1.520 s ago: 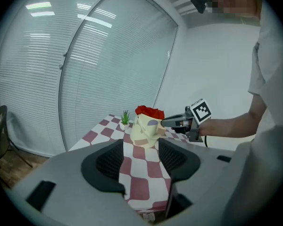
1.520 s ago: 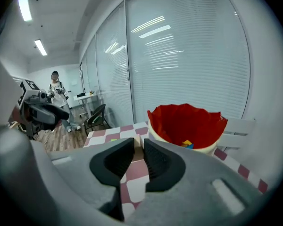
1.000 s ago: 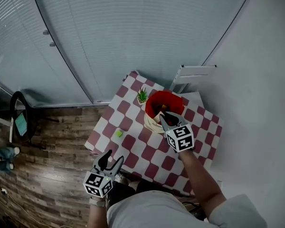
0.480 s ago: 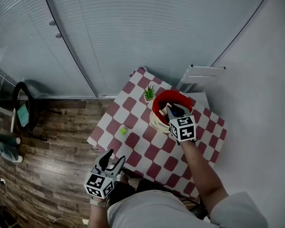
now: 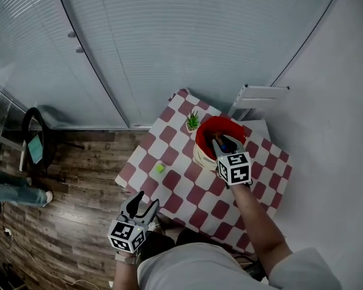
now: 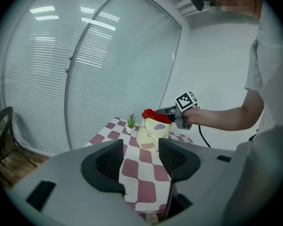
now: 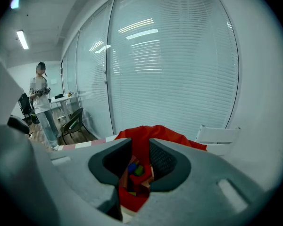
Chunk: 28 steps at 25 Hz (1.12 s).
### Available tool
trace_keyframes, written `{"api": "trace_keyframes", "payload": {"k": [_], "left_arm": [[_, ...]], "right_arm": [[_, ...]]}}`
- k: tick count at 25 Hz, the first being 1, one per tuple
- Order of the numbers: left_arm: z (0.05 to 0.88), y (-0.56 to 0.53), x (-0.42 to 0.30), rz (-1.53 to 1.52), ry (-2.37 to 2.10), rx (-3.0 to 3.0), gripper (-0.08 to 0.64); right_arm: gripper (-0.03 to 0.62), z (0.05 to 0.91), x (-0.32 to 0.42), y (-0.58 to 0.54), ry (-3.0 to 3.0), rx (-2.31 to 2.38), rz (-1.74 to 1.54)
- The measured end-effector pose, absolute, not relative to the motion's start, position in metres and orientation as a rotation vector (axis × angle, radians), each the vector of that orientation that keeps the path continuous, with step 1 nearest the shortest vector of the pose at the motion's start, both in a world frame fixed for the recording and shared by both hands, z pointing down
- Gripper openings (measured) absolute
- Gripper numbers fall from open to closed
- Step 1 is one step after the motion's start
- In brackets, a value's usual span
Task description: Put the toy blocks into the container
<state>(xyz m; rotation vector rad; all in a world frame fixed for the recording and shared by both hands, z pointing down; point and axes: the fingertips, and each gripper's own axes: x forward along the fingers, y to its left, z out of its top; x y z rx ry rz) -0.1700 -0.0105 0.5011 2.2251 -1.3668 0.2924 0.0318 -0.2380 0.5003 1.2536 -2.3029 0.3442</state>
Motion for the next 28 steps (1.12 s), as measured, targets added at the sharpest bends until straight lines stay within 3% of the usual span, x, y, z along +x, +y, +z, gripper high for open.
{"api": "trace_keyframes", "payload": {"k": [14, 28], "left_arm": [[0.516, -0.042, -0.178, 0.35, -1.203, 2.332, 0.219], [0.594, -0.086, -0.185, 0.611, -0.996, 2.33, 0.218]], "right_arm": [[0.094, 0.485, 0.029, -0.142, -2.366, 1.343, 0.424], [0.094, 0.547, 0.019, -0.062, -2.192, 1.559, 0.697]]}}
